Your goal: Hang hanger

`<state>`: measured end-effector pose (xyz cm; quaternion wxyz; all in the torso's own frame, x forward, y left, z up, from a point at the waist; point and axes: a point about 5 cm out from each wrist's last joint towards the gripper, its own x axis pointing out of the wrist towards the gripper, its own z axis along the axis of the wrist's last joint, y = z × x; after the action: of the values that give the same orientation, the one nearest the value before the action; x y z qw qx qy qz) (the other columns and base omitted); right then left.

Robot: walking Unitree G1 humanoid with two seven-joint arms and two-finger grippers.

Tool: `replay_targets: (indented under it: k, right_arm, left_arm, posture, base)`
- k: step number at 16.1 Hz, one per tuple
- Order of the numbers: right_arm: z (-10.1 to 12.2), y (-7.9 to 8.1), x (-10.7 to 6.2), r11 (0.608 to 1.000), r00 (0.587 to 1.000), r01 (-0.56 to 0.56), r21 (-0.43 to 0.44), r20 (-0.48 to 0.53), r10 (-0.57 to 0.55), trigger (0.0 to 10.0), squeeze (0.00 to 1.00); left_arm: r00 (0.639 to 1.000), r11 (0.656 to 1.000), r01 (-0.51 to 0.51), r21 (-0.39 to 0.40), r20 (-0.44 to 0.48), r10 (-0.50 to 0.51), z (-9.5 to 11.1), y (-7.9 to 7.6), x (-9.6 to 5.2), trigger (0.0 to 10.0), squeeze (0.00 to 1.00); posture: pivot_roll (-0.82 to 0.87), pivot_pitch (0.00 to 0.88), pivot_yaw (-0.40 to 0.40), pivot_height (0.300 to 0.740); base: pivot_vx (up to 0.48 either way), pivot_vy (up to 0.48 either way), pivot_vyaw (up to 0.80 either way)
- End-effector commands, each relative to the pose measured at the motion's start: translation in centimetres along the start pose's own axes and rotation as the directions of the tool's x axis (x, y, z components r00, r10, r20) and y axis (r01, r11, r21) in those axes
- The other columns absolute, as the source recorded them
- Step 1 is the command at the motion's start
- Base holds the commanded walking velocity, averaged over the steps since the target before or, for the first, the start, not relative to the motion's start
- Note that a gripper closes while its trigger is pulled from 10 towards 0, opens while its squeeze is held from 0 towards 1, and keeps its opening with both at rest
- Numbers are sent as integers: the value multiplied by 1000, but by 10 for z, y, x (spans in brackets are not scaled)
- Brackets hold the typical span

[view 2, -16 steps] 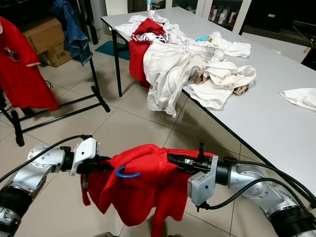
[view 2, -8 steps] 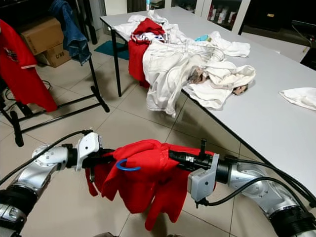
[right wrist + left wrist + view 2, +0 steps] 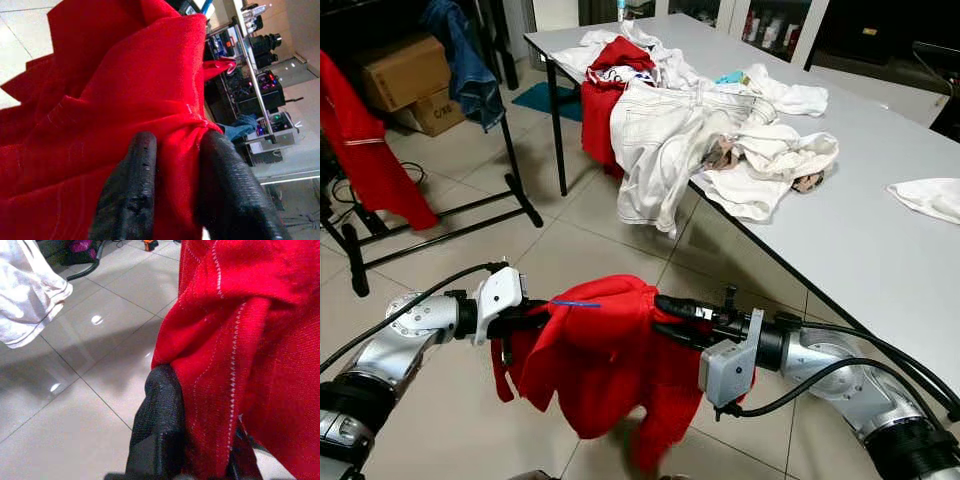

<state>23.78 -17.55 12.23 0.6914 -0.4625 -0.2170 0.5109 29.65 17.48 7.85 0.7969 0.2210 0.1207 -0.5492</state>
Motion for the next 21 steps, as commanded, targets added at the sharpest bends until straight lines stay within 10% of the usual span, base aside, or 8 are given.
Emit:
replay_targets:
  k: [1, 4, 5, 6, 14, 21]
  right_arm:
    - [2, -3, -4, 1000, 1000, 2, -7, 4, -2, 10000, 1000]
    - [2, -3, -5, 1000, 1000, 3, -12, 2, -3, 10000, 1000]
    - [0, -3, -7, 1000, 1000, -5, -13, -7, 5, 10000, 694]
    - [-1, -1, -10, 1000, 1000, -15, -4, -20, 15, 10000, 0]
    - [-12, -19, -33, 956, 975, 213, 201, -106, -195, 10000, 0]
    - [-28, -36, -47, 708, 825, 561, 429, -225, -518, 10000, 0]
  left_arm:
    - [999, 999, -26, 30, 22, 25, 8, 7, 0, 10000, 0]
    - [999, 999, -28, 31, 21, 28, 8, 7, 0, 10000, 0]
    - [999, 999, -30, 31, 21, 29, 7, 7, 0, 10000, 0]
    - [999, 999, -32, 32, 21, 31, 7, 7, 0, 10000, 0]
    - [999, 999, -42, 13, 33, 41, 6, 4, 3, 10000, 0]
    - [970, 963, -171, -208, 138, 202, 2, 5, 6, 10000, 0]
  posture:
    - [-33, 0, -8, 740]
    - [-33, 0, -8, 740]
    - [-33, 0, -8, 740]
    - [-28, 0, -10, 740]
    - [-24, 0, -12, 740]
    - [-20, 0, -10, 740]
  base:
    - [0, 0, 0]
    - [0, 0, 0]
    - [0, 0, 0]
    - [0, 0, 0]
    - [0, 0, 0]
    - [0, 0, 0]
